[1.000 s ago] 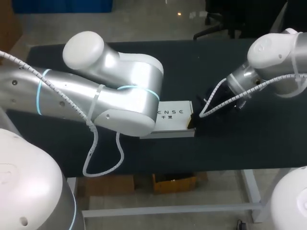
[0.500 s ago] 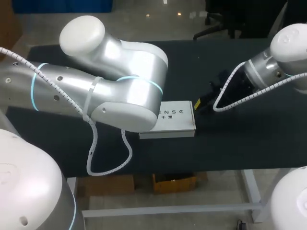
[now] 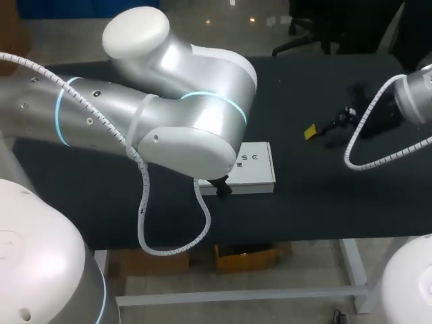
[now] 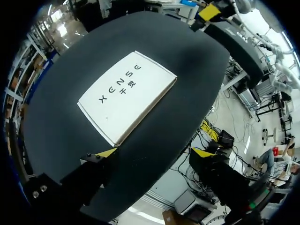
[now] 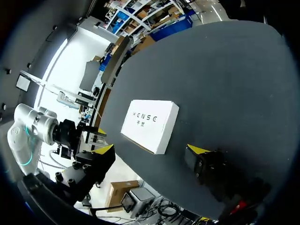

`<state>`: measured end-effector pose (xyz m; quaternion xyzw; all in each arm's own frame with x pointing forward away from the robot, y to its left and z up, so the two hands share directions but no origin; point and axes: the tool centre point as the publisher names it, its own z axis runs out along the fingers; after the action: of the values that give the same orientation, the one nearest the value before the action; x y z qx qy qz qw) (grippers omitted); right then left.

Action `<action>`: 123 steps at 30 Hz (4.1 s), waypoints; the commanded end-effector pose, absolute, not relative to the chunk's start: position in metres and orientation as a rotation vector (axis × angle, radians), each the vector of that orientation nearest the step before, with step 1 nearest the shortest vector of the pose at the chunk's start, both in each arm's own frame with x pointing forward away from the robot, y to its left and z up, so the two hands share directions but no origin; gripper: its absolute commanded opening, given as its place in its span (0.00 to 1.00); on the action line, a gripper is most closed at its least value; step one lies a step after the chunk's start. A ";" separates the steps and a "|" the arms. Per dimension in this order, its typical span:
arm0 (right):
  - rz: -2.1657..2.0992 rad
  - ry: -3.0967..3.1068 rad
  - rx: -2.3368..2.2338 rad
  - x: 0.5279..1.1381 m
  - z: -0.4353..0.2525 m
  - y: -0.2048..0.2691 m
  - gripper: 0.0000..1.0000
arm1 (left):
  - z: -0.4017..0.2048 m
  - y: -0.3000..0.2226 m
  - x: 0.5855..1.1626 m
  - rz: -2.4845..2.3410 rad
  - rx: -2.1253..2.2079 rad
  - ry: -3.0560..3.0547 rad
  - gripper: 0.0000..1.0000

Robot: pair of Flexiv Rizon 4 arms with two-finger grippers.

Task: Assemble the packaging by folding the flat box into shape, placing the metal phone stand inside, and closing the box properly

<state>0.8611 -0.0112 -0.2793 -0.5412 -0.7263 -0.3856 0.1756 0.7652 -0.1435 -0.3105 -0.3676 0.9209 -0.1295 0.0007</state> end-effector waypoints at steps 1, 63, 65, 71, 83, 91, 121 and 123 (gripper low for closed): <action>-1.360 -2.091 -1.529 0.851 -0.265 -0.045 1.00 | -0.306 -0.158 0.759 -0.345 -1.210 2.917 1.00; -2.118 -2.418 -1.152 0.934 -0.256 -0.124 1.00 | -0.368 -0.214 0.746 -0.280 -1.899 2.457 1.00; -2.114 -2.435 -1.146 0.938 -0.257 -0.124 1.00 | -0.371 -0.213 0.748 -0.273 -1.921 2.442 1.00; -2.126 -2.459 -1.112 0.947 -0.256 -0.123 1.00 | -0.377 -0.213 0.753 -0.268 -1.942 2.428 1.00; -2.085 -2.559 -1.061 0.960 -0.252 -0.125 1.00 | -0.386 -0.221 0.761 -0.217 -2.026 2.324 1.00; -2.085 -2.559 -1.061 0.960 -0.252 -0.125 1.00 | -0.390 -0.226 0.765 -0.172 -2.078 2.324 1.00; -2.091 -2.644 -0.977 0.978 -0.251 -0.120 1.00 | -0.396 -0.213 0.799 -0.106 -2.210 2.258 1.00; -2.081 -2.655 -0.980 0.981 -0.251 -0.120 1.00 | -0.397 -0.213 0.801 -0.103 -2.214 2.258 1.00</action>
<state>0.9769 -0.1219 -0.2519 -0.2735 -0.7411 -0.5843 -0.1859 0.7955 -0.2117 -0.3950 -0.6998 0.7133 -0.0383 -0.0076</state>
